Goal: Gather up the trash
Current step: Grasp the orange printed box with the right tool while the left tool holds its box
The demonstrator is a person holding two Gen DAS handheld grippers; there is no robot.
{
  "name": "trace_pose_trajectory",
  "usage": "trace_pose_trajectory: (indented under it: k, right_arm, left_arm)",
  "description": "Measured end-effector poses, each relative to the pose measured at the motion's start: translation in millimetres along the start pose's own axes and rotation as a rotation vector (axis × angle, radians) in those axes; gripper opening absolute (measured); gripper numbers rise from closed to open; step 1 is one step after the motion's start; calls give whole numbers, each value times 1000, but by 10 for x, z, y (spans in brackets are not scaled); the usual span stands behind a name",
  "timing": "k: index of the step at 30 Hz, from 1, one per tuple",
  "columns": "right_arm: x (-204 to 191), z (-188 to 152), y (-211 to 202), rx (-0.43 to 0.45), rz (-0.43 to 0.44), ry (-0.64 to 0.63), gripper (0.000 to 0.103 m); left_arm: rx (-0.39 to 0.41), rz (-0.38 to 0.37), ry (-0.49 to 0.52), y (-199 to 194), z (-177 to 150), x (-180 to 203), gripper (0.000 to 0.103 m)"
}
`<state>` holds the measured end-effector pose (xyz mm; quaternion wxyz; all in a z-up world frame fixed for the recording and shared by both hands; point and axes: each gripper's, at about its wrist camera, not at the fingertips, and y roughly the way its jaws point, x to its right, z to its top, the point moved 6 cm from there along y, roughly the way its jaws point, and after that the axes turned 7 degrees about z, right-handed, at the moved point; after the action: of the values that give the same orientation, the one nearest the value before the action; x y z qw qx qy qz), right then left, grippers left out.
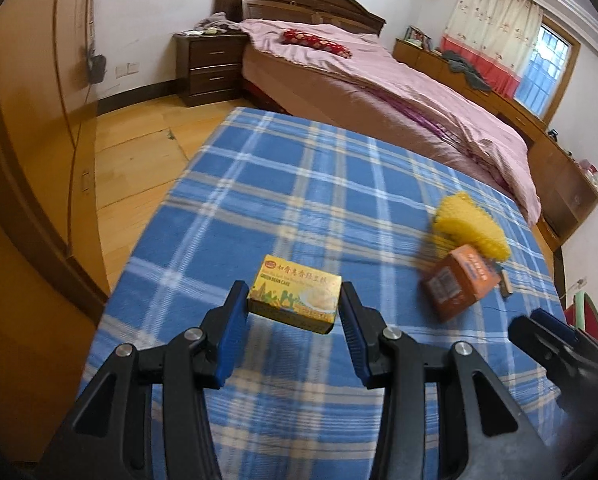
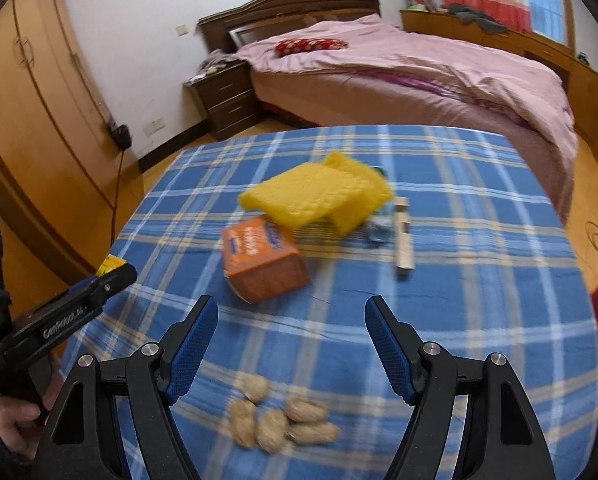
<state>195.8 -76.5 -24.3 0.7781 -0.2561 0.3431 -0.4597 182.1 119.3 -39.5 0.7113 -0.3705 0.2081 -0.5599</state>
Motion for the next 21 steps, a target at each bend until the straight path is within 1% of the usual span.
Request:
trace_pose_trajectory:
  k: [5, 15, 19, 20, 21]
  right_arm:
    - [-88, 74, 240, -24, -6, -27, 77]
    - [-157, 150, 499, -44, -72, -107, 77]
    - [-115, 167, 540, -44, -70, -82, 77]
    - [-101, 166, 541, -44, -70, -75, 73]
    - [-89, 163, 539, -44, -68, -70, 57]
  left_arm:
    - [-5, 10, -27, 12, -34, -132, 46]
    - [-11, -5, -43, 12, -64, -195, 46]
    - [-13, -5, -39, 14, -69, -177, 46]
    - [-14, -5, -39, 14, -68, -176, 46]
    - [-14, -6, -39, 17, -70, -168, 46]
